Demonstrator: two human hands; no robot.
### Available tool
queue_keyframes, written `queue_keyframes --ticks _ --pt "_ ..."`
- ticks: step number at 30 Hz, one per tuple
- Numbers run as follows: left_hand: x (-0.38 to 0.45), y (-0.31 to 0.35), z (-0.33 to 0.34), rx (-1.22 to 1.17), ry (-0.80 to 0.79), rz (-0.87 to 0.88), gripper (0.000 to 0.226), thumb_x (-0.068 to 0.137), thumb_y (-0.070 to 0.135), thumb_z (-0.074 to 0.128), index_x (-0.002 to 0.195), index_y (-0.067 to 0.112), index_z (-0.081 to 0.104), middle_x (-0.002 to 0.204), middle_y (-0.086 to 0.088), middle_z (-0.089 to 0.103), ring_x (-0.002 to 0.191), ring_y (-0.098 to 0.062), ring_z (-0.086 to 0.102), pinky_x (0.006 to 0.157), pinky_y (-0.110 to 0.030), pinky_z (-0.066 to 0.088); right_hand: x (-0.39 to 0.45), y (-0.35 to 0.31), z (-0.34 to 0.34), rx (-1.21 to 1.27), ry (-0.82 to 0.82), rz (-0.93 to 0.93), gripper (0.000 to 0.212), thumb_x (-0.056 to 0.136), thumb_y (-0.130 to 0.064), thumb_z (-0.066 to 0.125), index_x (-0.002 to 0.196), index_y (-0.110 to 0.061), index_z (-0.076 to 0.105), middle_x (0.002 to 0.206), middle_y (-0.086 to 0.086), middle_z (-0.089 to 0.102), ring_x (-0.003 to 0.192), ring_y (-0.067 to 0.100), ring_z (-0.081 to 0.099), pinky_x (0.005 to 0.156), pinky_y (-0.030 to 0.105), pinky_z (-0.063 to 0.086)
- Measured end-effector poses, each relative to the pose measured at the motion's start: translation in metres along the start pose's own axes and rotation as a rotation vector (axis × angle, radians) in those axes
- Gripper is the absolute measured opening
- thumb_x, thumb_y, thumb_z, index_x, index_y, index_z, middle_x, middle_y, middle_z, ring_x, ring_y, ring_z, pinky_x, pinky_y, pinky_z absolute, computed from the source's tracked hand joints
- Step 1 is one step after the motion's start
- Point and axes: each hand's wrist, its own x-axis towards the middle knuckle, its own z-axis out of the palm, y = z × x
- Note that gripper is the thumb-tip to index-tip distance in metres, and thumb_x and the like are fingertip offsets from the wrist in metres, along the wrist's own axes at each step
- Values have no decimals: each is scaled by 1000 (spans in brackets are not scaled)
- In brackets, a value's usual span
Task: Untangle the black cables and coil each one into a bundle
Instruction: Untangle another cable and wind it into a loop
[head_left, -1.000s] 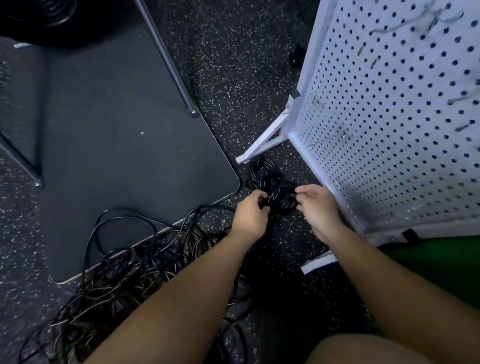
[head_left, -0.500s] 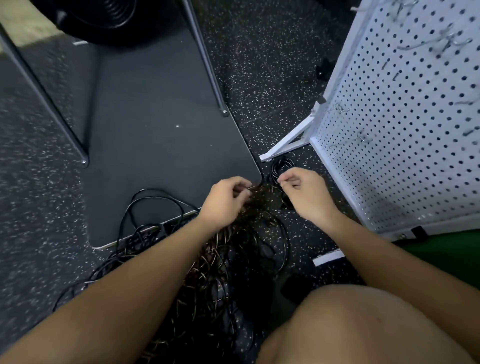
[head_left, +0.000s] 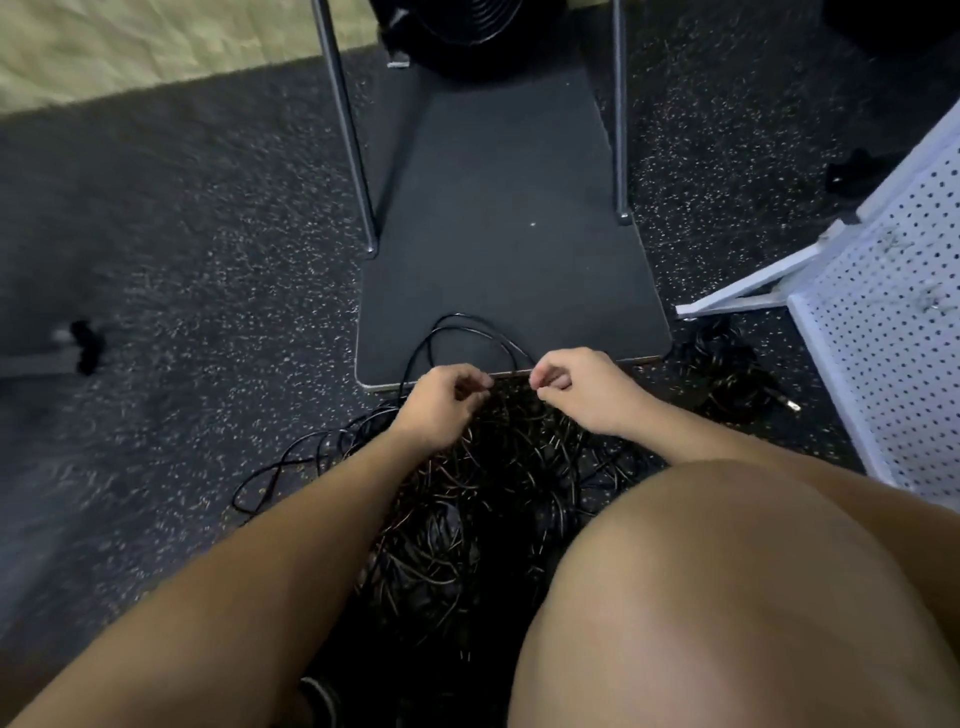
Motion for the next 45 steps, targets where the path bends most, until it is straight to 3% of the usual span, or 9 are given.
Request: queue_keyframes --ticks 4,9,13,17,27,35,39,43,45 --pt "-29 -36 -14 24 -33 -40 38 92 -8 72 99 27 83 101 10 82 98 -10 77 102 -34 60 16 -15 47 -61 -207 -47 14 92 -18 84 103 -26 81 96 -12 81 82 1 75 82 25 61" --pt "-64 -76 -14 114 -87 -135 37 89 -6 76 105 27 84 95 18 77 81 10 68 84 -18 55 23 -16 99 -250 -377 -92 28 86 -33 93 110 -29 79 85 -17 73 76 -3 66 72 16 48" --pt "-79 -90 1 247 -166 -66 42 87 -3 78 117 25 81 120 7 77 115 -14 65 106 -26 49 17 -1 124 -393 -465 -76 34 85 -41 93 115 -34 77 97 -19 71 91 7 68 87 33 60" --pt "-78 -83 9 469 -179 33 42 91 8 72 127 29 75 128 8 69 122 -22 50 104 -37 47 9 -1 123 -481 -471 -168 11 99 -34 79 110 -31 79 104 -12 72 106 18 65 93 40 55" --pt "-40 3 -93 418 54 101 10 100 35 74 109 31 78 100 4 78 95 -27 70 84 -38 56 11 -111 -14 -159 0 -216 10 96 -24 84 106 -22 88 95 -9 84 89 6 78 93 34 61" --pt "-39 123 -194 328 113 234 17 102 31 78 92 17 78 86 3 76 82 -16 68 77 -30 52 -16 -213 -110 152 132 -201 7 103 -4 75 105 0 79 93 19 82 88 33 83 83 43 69" --pt "-47 179 -215 75 201 268 23 103 31 77 87 15 80 66 12 66 57 -3 50 58 -24 41 -24 -261 -140 418 308 -164 5 104 -6 74 106 -2 73 100 25 80 94 36 83 82 43 70" --pt "-63 220 -219 -220 100 292 5 99 29 81 100 24 80 95 3 78 81 -7 63 76 -23 49 -29 -296 -154 564 420 -172 14 105 -9 74 115 1 72 98 22 80 92 34 83 85 46 69" --pt "-73 226 -220 -294 -13 248 28 95 35 85 122 32 78 115 10 79 101 -5 71 83 -21 50 -29 -303 -155 608 465 -174 18 105 -8 72 118 3 72 99 22 80 89 32 84 85 47 69"
